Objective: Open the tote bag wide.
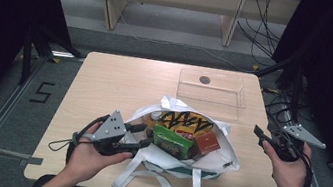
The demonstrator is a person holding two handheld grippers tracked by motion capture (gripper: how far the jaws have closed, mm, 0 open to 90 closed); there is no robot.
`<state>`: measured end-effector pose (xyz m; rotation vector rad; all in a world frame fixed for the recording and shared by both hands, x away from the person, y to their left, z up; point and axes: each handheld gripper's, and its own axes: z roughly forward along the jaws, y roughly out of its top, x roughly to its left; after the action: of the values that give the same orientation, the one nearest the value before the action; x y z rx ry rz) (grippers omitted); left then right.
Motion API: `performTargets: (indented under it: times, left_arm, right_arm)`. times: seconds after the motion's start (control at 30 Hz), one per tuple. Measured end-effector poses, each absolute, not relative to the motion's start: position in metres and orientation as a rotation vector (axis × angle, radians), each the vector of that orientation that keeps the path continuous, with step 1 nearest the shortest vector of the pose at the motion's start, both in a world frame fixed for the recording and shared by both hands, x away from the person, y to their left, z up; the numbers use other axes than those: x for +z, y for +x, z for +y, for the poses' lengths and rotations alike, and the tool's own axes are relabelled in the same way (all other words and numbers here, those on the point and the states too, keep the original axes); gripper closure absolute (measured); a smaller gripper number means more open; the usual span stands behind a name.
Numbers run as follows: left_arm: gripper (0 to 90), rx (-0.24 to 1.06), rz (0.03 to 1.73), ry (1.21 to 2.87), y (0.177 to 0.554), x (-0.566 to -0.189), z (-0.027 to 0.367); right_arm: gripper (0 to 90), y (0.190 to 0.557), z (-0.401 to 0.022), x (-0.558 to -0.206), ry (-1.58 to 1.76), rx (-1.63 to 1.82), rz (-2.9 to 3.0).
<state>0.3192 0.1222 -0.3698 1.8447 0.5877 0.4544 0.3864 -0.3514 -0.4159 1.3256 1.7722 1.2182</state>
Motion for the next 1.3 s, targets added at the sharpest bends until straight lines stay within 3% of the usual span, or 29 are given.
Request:
performTargets:
  times: [0.4, 0.73, 1.3]
  left_arm:
    - [50.9, 0.598, 0.647, 1.793, 0.345, -0.354, 0.143]
    - [48.9, 0.591, 0.600, 1.888, 0.360, -0.359, 0.133]
    - [55.0, 0.580, 0.588, 1.973, 0.383, -0.376, 0.121]
  right_arm:
    - [53.5, 0.383, -0.335, -0.400, 1.275, 1.257, 1.797]
    - [53.1, 0.380, -0.324, -0.389, 1.228, 1.279, 1.834]
    - [53.0, 0.357, -0.314, -0.382, 1.163, 1.311, 1.933]
